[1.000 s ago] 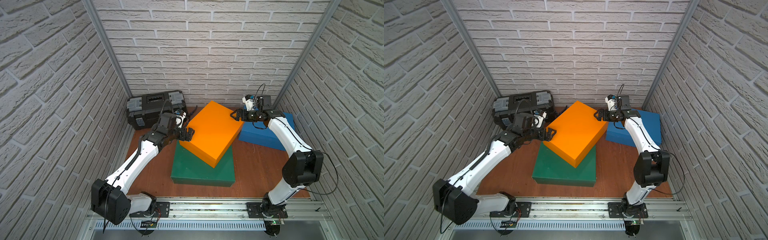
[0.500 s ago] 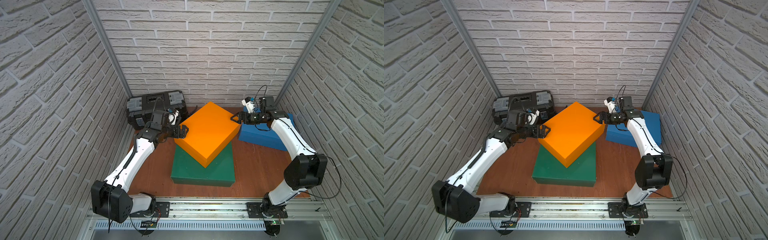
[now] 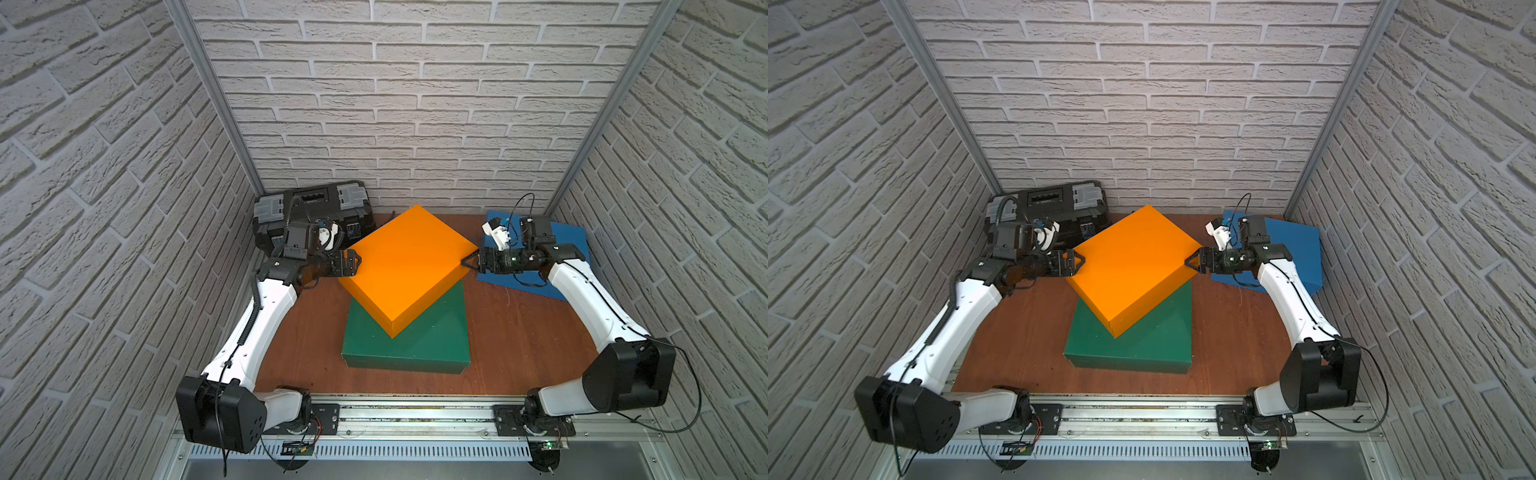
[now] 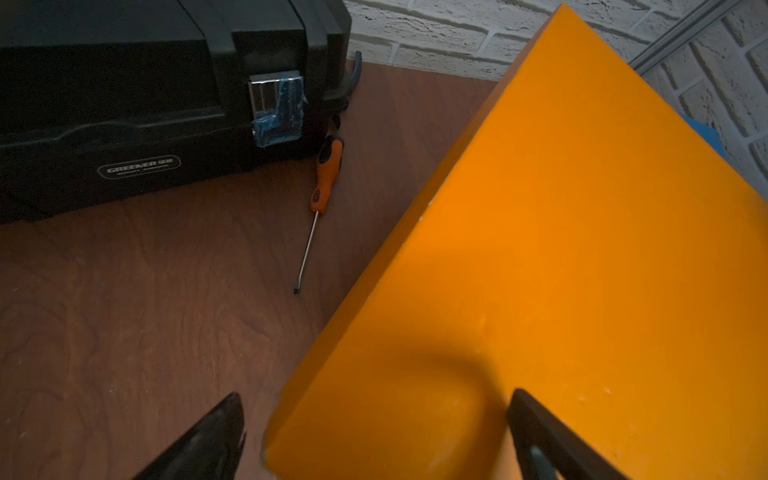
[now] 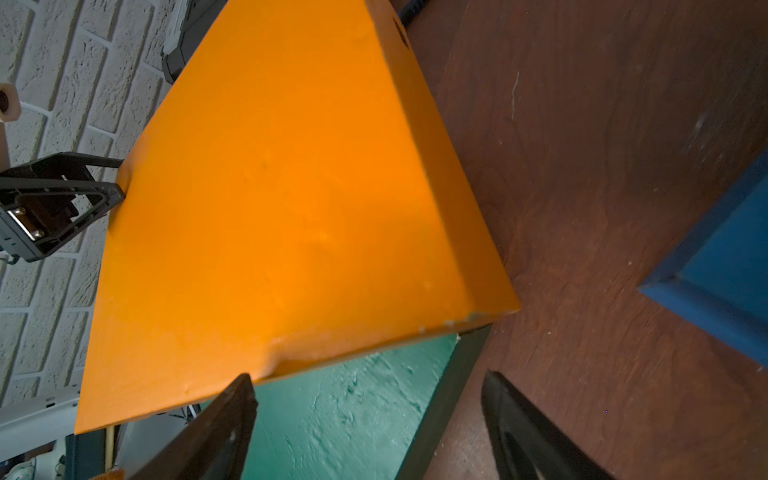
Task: Stack the shoeboxes
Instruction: Adjust the shoebox.
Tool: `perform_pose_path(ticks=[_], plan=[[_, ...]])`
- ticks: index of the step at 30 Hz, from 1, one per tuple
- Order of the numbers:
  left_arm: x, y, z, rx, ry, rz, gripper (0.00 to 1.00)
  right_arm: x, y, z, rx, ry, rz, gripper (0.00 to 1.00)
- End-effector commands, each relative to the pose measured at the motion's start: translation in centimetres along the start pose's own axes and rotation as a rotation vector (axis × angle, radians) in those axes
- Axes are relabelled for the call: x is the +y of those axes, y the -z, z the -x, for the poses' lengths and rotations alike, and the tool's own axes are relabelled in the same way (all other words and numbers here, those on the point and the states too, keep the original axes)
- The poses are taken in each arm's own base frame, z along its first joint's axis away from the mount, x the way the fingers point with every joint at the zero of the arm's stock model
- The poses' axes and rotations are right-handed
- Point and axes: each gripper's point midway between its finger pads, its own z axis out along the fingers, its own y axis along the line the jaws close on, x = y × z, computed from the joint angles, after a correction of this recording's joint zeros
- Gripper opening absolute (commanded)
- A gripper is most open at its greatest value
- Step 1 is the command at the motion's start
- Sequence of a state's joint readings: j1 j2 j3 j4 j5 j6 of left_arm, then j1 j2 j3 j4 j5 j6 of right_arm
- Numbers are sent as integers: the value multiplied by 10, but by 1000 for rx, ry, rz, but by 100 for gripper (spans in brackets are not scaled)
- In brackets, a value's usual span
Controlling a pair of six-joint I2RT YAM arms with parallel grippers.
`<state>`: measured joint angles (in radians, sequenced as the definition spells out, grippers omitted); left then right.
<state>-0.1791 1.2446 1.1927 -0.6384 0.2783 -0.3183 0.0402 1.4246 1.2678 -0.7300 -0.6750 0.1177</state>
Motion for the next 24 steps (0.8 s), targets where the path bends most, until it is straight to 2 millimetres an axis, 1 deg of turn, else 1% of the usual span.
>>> perform_pose_path(ticks=[1,3,6,8,10,14,17,20,24], plan=[[5,4,-15,45,11,11,98,14,16,0,-51,47,-4,88],[6,3,-20,65,7,9,98,5,25,2,-80,71,-88,90],[7,4,-25,72,3,16,98,-8,39,17,-152,78,-195,93],[7,4,-27,73,2,17,98,-9,44,30,-199,96,-209,95],[7,3,-29,77,2,17,98,-7,44,44,-222,115,-196,96],[8,0,-37,98,-3,21,98,-2,28,67,-203,123,-113,97],[7,0,-41,102,-8,24,98,3,12,78,-161,103,-45,96],[6,-1,-44,105,-8,23,98,7,-3,79,-120,126,-32,95],[4,-1,-46,112,-6,18,98,10,-20,73,-51,126,0,93]])
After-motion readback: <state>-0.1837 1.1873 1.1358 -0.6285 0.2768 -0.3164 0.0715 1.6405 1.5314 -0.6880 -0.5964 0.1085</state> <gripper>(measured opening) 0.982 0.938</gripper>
